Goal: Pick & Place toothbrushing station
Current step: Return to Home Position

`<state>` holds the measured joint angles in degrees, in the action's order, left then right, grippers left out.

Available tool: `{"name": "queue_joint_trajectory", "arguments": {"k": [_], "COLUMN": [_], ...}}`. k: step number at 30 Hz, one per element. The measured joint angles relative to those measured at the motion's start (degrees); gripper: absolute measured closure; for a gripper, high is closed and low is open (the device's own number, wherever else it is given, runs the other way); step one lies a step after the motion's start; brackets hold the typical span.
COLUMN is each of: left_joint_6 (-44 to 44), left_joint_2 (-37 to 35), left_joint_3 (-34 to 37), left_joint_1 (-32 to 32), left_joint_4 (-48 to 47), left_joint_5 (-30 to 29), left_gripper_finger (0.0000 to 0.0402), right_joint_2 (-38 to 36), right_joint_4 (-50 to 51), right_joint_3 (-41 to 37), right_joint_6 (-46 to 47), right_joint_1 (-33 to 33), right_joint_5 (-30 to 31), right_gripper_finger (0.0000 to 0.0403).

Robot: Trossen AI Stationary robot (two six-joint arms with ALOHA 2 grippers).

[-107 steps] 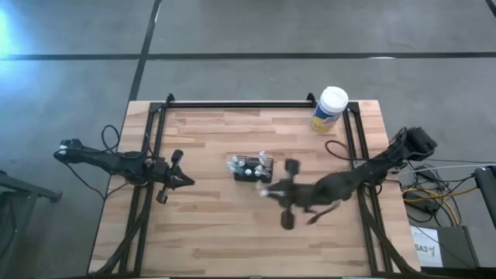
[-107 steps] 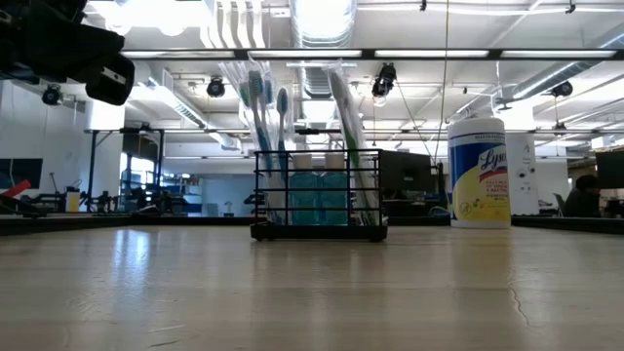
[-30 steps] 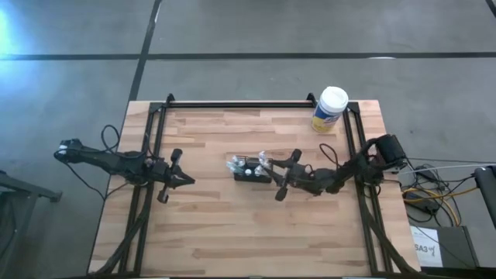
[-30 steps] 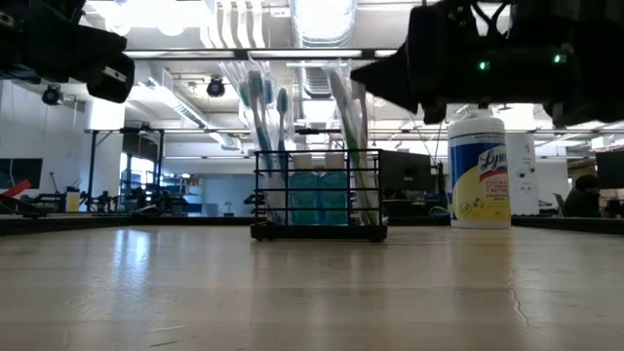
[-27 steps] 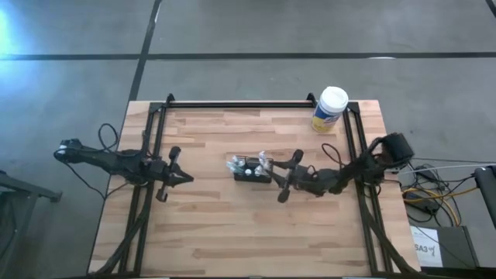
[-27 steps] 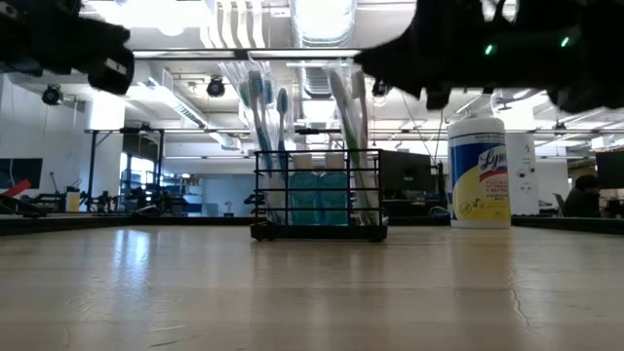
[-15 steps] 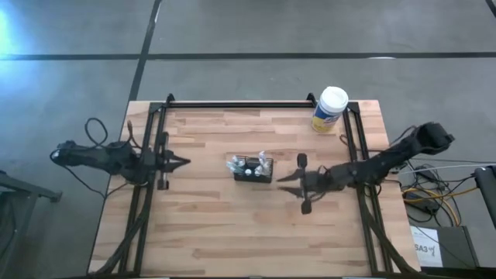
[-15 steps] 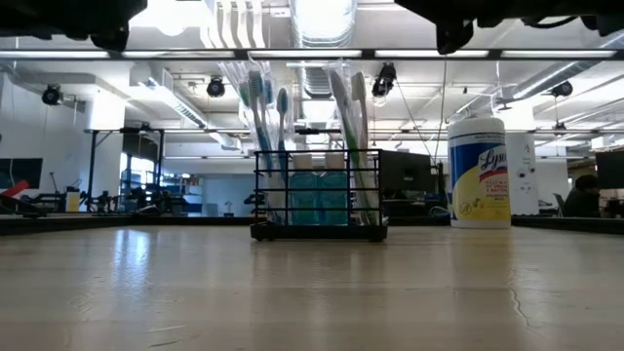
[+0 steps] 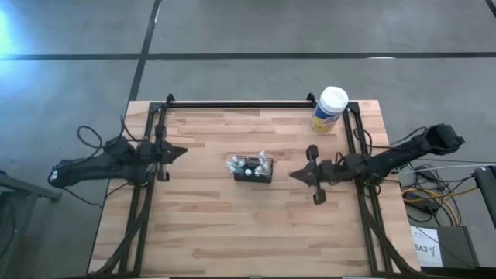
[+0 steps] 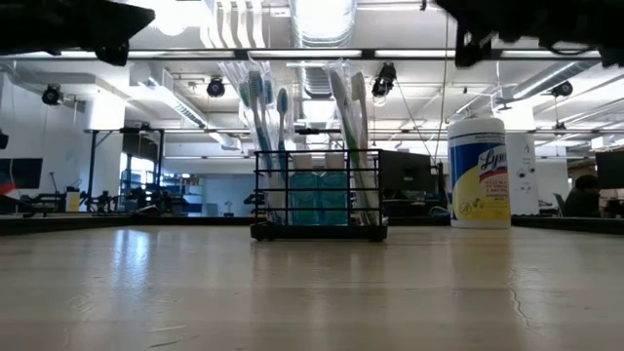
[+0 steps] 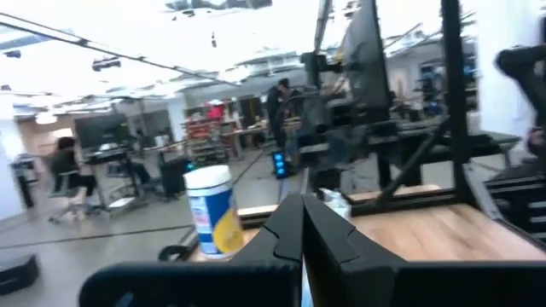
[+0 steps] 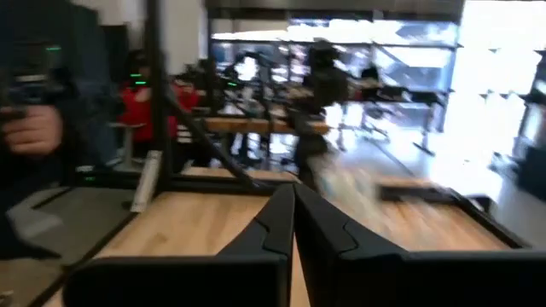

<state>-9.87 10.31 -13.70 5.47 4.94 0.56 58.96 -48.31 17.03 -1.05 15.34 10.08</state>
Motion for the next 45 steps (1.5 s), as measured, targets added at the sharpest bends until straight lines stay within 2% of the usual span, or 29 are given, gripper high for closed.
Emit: {"name": "queue_joint_trajectory", "arguments": {"k": [3,8,11,13,17,21,26,29,35,41,45], "left_joint_6": [1.06,1.55,2.08,2.10,2.20,2.36,2.43,2.55,3.09,4.02,4.53], "left_joint_2": [-0.67,-1.38,-3.35,-5.55,-10.21,-9.74,-9.76,-10.22,-9.65,-9.54,-9.46], "left_joint_3": [1.92,4.71,5.43,5.50,5.51,5.27,9.99,13.19,13.21,13.23,13.23], "left_joint_1": [2.47,5.54,6.22,6.21,6.22,6.26,6.28,6.37,6.54,6.54,6.52], "left_joint_4": [1.23,1.73,1.87,1.00,-0.14,-0.79,-0.22,2.05,0.16,-0.19,-0.76], "left_joint_5": [4.67,4.87,4.83,4.93,4.17,3.06,3.14,4.07,7.49,7.56,7.73], "left_gripper_finger": [0.0401,0.0401,0.0401,0.0401,0.0401,0.0401,0.0401,0.0401,0.0401,0.0399,0.0400], "right_joint_2": [-1.32,-4.42,-8.75,-12.18,-20.40,-29.21,-40.88,-47.34,-57.28,-58.57,-58.48], "right_joint_4": [-2.62,-10.21,-10.97,-10.48,-0.09,11.35,21.03,26.74,38.25,41.13,40.95], "right_joint_3": [-4.34,-11.19,-14.31,-16.27,-16.45,-16.52,-16.52,-16.52,-16.52,-16.52,-16.52], "right_joint_6": [3.22,6.05,6.83,7.23,7.04,6.59,4.53,3.27,3.98,5.22,6.65], "right_joint_1": [-2.71,-5.36,-5.19,-5.27,-5.21,-5.19,-5.21,-5.28,-5.27,-5.27,-5.27], "right_joint_5": [-0.07,-2.18,-2.54,-0.75,0.24,1.31,3.46,3.79,6.27,8.59,8.09], "right_gripper_finger": [0.0394,0.0394,0.0394,0.0394,0.0394,0.0394,0.0394,0.0394,0.0394,0.0394,0.0394]}}
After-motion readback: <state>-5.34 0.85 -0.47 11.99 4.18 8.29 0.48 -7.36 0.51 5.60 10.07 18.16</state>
